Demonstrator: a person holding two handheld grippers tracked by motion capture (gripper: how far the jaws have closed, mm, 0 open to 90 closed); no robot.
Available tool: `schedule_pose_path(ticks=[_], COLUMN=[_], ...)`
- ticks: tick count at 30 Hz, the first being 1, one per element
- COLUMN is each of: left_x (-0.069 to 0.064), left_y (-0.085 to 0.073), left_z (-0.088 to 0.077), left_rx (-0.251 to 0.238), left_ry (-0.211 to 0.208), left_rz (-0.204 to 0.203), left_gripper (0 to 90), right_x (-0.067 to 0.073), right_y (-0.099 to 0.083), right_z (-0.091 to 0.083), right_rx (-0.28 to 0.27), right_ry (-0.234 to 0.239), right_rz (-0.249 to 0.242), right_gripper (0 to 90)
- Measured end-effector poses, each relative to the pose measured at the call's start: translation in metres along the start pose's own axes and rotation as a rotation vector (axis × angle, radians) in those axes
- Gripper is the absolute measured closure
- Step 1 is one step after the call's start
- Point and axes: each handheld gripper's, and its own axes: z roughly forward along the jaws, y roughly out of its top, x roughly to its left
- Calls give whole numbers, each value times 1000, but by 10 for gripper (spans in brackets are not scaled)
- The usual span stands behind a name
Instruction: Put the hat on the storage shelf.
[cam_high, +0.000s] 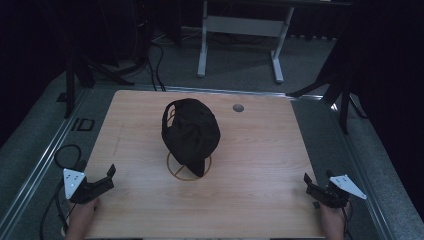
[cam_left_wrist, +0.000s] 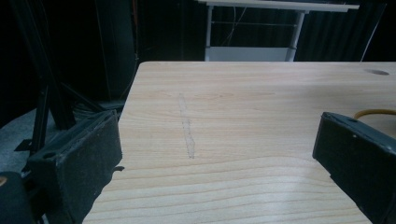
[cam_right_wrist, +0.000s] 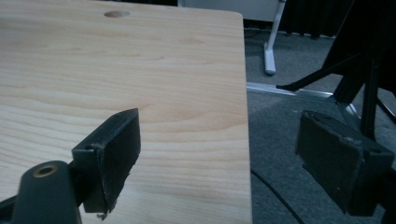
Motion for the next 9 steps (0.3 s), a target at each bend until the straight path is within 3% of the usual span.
schedule_pose_path(ticks=[5, 9], left_x=[0, 0], left_y=[0, 0], left_z=[0, 0], left_rx=[0, 0], left_ry=[1, 0], left_rz=[0, 0], left_gripper=[17, 17], right_x=[-3, -3], right_y=[-1, -1], right_z=[-1, -1], right_rx=[-19, -17], right_ry=[0, 3], right_rz=[26, 20], right_gripper=[145, 145])
